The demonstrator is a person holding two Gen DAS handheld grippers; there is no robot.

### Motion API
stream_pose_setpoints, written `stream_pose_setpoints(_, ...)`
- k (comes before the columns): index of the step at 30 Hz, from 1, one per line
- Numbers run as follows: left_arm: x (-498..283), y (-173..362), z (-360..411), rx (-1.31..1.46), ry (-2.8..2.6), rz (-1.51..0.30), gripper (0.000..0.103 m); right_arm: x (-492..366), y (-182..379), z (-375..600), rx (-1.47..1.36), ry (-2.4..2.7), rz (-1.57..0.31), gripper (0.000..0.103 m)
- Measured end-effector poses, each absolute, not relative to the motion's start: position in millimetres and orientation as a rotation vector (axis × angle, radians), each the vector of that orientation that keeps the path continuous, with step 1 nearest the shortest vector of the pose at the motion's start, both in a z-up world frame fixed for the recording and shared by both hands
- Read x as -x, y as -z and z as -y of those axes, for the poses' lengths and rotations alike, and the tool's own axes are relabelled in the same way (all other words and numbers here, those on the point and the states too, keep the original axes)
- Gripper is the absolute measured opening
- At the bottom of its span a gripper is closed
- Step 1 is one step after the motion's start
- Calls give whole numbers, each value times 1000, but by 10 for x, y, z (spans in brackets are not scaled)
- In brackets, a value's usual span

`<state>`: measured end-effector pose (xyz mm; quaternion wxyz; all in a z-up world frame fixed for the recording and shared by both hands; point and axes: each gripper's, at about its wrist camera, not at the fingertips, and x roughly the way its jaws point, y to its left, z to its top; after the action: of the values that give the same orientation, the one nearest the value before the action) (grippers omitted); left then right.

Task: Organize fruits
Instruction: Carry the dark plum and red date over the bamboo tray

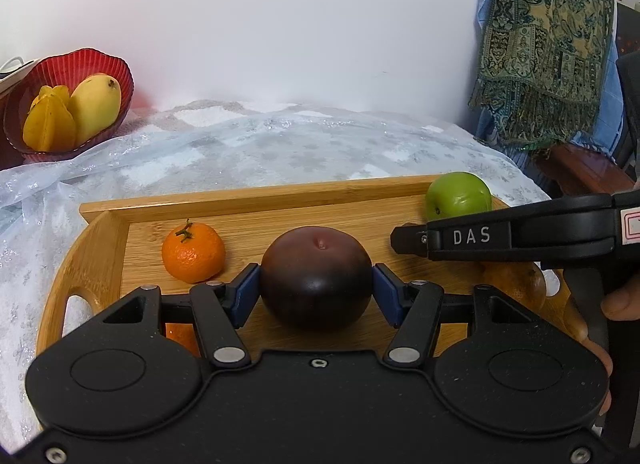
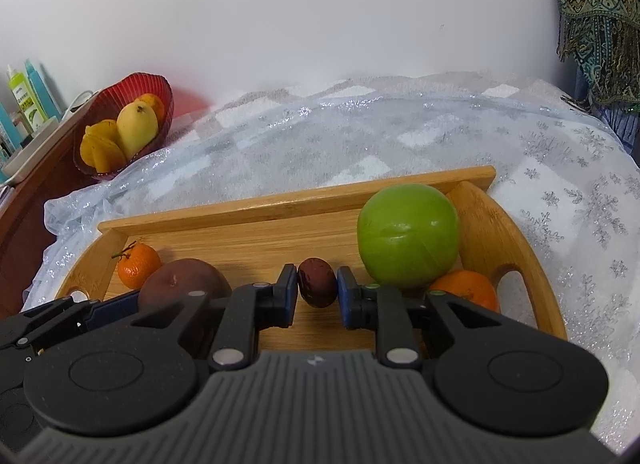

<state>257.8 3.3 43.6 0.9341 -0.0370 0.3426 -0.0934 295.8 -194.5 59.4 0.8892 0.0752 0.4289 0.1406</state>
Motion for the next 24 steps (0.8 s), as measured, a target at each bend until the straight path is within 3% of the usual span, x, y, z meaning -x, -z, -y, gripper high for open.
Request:
stream_pose_setpoints(12,-2634,-441,-71,75,214,-711,59,-2971,-561,1906,-145,-292,-903,28)
stream_pose_setpoints(24,-2636,-439,-70,80,217,-707,60,-2975,-559,1933,-160,-293,-903,37)
